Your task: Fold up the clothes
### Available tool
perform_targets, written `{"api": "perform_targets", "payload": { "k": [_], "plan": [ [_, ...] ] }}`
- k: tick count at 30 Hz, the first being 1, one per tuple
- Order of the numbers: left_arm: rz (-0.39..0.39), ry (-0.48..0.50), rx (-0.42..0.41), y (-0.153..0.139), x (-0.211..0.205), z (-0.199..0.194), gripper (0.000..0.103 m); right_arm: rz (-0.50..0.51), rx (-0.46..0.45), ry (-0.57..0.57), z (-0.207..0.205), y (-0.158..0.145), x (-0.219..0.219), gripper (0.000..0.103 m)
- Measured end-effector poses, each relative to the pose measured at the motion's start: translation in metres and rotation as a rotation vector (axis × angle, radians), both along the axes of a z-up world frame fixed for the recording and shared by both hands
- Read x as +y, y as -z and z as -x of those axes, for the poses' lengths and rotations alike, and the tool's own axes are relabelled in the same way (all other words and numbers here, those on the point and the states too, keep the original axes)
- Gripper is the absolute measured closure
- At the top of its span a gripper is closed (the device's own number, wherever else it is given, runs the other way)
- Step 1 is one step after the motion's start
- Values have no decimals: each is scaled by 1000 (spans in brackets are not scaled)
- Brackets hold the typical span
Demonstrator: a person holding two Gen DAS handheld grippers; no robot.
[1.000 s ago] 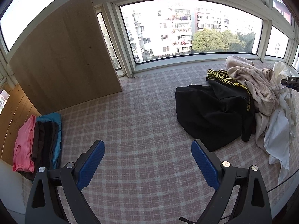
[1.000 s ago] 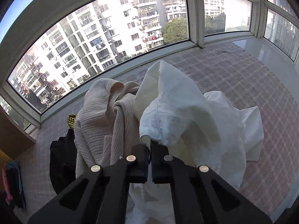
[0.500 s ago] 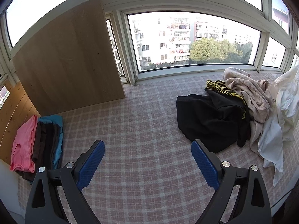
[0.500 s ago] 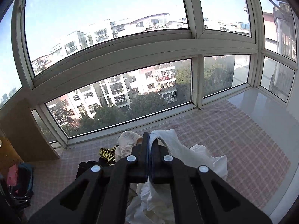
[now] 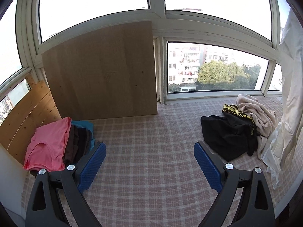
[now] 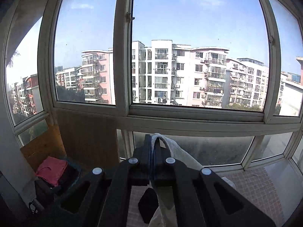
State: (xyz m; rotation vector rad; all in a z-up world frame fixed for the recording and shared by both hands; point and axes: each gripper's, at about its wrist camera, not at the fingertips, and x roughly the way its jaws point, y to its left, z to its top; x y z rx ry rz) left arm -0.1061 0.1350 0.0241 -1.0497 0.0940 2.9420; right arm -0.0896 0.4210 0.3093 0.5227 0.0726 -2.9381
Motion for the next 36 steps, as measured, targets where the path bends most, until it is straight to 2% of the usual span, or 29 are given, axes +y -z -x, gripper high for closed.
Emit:
{"api": "perform_targets", "payload": {
  "k": [3,7,10,12,15,17,20,27,29,31,32,33,34,36],
  "plan": [
    [1,-42,18,-7,-31,-17,9,22,0,-138,3,-16,-59,102],
    [16,-121,39,-16,-78,-42,8,63,17,-273,-2,-27,-99,102],
    [34,-188,53,-23,-109,-56,8,98,-1,-292,4,-16,-95,102],
    [43,-228,61,-26,-126,-63,8,123,-49,-269,13,1,-81,102],
    [63,-250,50,-23,-135,-64,8,115,-156,-159,41,52,-47,102],
    [82,-245,36,-18,-134,-60,8,128,-269,-77,69,107,-13,102],
    [114,-188,6,-7,-114,-49,8,110,-436,61,113,198,40,101],
    [113,29,-94,29,-43,-4,8,291,-693,189,113,325,117,99],
    [110,88,-146,47,-23,11,8,344,-766,226,113,361,139,95],
    [105,150,-204,65,-3,24,8,396,-838,263,113,397,161,84],
    [107,189,-232,75,7,29,8,430,-865,277,112,410,172,82],
    [109,228,-259,85,18,33,8,473,-858,284,109,408,182,82],
    [113,266,-285,95,29,37,8,453,-858,325,109,405,192,82],
    [176,322,-292,110,51,40,8,403,-857,405,107,397,209,82]
  ]
}}
